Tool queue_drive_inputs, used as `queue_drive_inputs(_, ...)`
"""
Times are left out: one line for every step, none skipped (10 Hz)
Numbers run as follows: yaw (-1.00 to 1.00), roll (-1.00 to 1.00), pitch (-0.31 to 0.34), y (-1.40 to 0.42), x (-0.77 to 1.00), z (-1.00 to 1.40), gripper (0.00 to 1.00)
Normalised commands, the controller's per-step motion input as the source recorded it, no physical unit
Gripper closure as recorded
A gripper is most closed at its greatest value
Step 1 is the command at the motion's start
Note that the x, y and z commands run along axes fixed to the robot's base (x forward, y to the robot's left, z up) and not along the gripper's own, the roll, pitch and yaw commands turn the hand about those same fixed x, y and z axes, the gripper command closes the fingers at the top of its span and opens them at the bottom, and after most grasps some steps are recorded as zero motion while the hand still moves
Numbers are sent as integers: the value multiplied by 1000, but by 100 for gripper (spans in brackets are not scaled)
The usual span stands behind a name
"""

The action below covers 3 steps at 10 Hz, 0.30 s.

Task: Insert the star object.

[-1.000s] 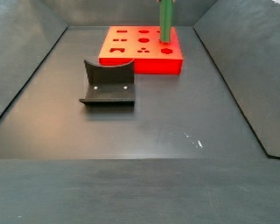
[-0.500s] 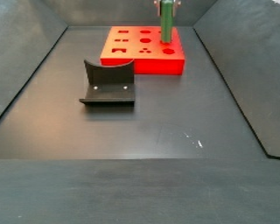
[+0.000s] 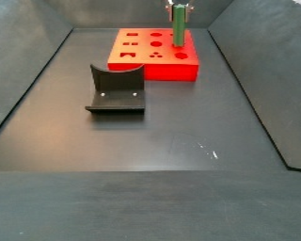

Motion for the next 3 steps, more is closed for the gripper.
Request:
queue_drive_inputs(0,0,-74,0,69,-1000,100)
queue_drive_inputs(0,127,0,0,0,-591,100)
queue_drive_inputs(0,0,0,0,0,0,100)
